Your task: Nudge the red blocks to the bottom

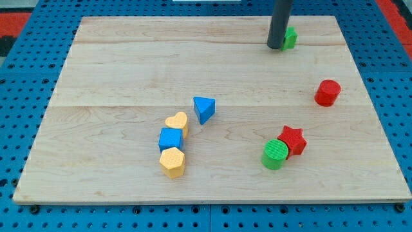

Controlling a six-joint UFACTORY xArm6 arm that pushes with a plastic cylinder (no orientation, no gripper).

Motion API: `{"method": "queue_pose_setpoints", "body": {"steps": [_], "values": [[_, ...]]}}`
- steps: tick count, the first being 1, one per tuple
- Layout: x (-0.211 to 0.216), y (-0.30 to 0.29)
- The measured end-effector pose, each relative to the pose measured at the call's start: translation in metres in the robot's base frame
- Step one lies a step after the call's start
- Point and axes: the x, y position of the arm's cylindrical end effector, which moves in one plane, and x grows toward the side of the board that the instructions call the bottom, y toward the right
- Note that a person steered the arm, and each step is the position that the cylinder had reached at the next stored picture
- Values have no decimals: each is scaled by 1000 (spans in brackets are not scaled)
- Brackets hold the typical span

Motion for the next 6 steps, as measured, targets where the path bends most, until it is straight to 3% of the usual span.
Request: {"method": "queue_pose_setpoints", "body": {"steps": [1,3,4,5,6], "values": [[52,54],[202,18],[245,50],[283,37],[277,19]]}}
